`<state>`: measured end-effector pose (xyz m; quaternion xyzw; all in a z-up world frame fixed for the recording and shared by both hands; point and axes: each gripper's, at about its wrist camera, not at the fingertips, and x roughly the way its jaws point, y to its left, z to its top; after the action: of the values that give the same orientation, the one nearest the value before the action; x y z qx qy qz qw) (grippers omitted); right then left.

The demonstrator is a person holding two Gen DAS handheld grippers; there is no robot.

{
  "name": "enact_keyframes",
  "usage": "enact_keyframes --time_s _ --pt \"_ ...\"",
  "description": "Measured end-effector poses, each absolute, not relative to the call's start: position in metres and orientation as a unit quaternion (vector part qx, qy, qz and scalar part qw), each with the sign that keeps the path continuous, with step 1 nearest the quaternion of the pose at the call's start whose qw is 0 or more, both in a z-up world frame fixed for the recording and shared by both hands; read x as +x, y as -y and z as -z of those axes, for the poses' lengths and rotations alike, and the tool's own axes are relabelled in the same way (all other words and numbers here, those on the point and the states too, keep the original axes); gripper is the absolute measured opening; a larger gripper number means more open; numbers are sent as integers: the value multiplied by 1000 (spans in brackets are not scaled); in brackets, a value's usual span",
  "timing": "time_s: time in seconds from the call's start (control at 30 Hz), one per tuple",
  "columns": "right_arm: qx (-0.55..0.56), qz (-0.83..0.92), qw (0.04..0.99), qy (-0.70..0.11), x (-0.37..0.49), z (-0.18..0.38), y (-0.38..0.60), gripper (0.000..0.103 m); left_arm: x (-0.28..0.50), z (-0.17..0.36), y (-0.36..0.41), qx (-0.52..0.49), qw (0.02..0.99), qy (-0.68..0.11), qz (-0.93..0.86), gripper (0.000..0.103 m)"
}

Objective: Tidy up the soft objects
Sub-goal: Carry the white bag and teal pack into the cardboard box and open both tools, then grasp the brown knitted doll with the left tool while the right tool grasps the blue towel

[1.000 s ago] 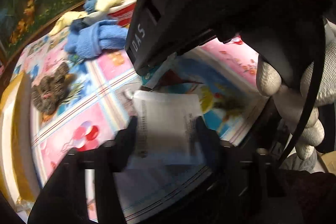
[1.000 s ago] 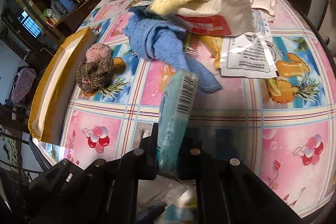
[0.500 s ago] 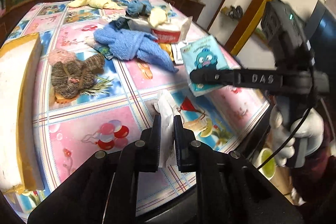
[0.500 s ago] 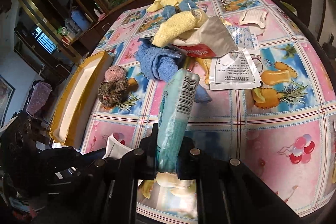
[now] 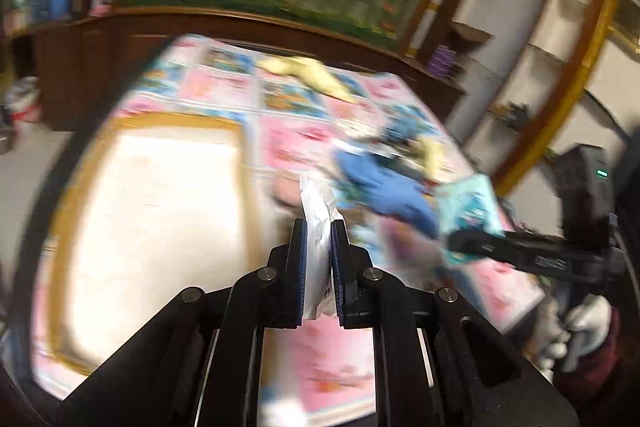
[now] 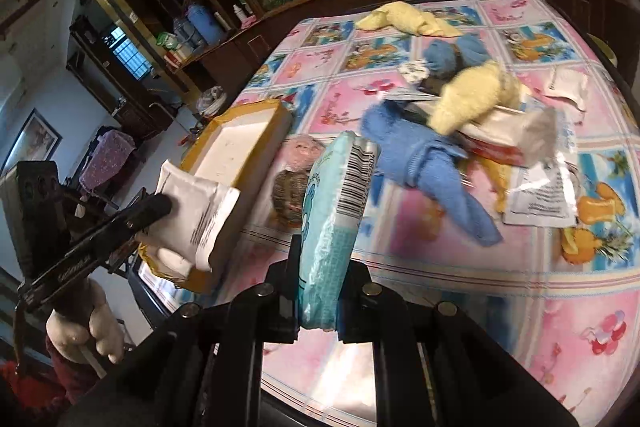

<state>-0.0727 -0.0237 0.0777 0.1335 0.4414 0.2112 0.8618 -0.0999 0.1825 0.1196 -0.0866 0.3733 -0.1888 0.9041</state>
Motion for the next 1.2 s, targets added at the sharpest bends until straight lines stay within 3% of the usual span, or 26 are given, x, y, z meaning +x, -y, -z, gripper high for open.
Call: enact_keyframes --time_s 0.23,0.5,0.57,0.67,0.7,0.73,0.93,1.03,1.2 --pt "87 -286 836 -459 -36 -72 -77 10 -55 -91 -241 -94 911 -390 89 11" --pt "31 -297 829 -472 4 -59 -156 10 -14 -68 -287 -170 901 -395 62 11" --pt "28 -292 828 -477 18 -56 -165 14 -4 -67 -293 -179 899 -396 58 11" --pt "15 -281 827 -486 38 -48 -170 15 2 -66 -302 -209 892 -397 56 23" --pt "10 -273 830 -485 41 -50 -172 15 1 -66 -305 -223 889 -396 60 32" --pt "10 -270 832 -485 45 -50 -170 15 -1 -67 -307 -234 887 -392 63 37" --pt "87 -259 848 -454 35 -79 -102 18 -22 -95 -281 -205 900 -372 102 38" --pt "114 -227 864 -434 20 -85 -49 27 -29 -107 -245 -161 905 -369 138 49" --pt "155 -182 867 -437 -8 -68 22 29 -30 -102 -157 -60 897 -386 207 50"
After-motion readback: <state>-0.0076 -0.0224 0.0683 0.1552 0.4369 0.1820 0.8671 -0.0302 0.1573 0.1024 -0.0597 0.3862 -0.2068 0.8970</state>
